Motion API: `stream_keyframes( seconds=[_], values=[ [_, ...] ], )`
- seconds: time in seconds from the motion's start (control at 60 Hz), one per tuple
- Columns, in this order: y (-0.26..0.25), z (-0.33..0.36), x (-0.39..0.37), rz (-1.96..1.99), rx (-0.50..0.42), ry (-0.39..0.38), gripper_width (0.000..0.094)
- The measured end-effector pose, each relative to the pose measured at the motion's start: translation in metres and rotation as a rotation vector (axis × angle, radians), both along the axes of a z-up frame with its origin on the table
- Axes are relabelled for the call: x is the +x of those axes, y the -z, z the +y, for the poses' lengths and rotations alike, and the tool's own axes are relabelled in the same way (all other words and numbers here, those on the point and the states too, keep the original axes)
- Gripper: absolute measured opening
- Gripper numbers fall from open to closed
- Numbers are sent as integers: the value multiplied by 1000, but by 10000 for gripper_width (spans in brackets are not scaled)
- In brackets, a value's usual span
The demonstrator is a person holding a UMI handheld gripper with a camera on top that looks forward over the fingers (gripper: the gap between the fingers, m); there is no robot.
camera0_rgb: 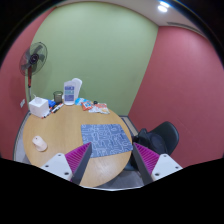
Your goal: Arrange mouse
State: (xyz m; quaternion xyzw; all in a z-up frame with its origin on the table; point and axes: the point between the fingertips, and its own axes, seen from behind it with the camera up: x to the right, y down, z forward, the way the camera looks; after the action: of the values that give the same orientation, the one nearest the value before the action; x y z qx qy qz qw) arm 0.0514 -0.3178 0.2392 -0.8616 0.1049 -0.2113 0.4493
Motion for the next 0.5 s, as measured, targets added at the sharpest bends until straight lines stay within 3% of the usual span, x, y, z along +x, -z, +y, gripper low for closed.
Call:
stream_keyframes(
  seconds=[0.283,0.4,0.5],
  values=[
    [62,-24,-59,64,-56,80,836],
    [105,-31,-108,133,-94,34,834],
    [135,-17,-152,162,-131,-55,838]
  ],
)
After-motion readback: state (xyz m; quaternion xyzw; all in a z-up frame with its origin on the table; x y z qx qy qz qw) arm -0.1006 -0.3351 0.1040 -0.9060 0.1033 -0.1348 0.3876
